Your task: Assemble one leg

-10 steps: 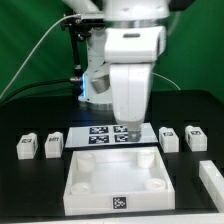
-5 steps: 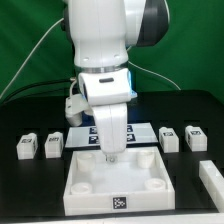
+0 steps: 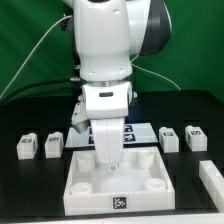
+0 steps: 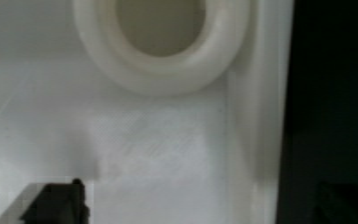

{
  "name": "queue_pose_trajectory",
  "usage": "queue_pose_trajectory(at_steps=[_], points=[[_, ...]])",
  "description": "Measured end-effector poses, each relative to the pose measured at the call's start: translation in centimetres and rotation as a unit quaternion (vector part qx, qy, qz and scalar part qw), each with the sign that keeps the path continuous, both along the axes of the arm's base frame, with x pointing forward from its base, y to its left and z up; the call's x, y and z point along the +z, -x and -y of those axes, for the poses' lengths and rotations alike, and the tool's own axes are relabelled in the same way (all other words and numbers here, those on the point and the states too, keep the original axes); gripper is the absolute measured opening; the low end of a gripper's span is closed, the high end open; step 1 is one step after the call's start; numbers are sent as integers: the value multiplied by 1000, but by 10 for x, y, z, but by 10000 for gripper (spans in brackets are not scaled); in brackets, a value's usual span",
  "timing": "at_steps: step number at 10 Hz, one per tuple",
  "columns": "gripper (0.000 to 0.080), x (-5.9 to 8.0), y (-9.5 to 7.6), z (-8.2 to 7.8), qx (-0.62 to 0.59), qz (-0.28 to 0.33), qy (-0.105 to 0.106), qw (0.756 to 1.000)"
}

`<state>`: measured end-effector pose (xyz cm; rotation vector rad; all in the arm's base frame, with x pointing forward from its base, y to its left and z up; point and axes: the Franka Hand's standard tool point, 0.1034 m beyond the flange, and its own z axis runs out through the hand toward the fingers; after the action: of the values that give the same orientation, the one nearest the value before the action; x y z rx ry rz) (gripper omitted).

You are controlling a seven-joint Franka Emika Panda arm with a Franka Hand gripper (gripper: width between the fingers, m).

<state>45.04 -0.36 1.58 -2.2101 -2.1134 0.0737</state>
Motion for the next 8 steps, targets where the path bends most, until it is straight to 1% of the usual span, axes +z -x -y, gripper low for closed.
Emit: queue_pose_trajectory(at_steps=[1, 3, 4, 5, 6, 8], points=[[530, 0, 0, 0, 0, 0, 0, 1000], [256, 0, 0, 1, -1, 0, 0, 1000], [256, 0, 0, 1, -1, -1, 0, 1000], [81, 0, 0, 1, -1, 0, 0, 1000], [58, 0, 0, 1, -1, 1, 0, 1000], [58, 0, 0, 1, -2, 1, 0, 1000]])
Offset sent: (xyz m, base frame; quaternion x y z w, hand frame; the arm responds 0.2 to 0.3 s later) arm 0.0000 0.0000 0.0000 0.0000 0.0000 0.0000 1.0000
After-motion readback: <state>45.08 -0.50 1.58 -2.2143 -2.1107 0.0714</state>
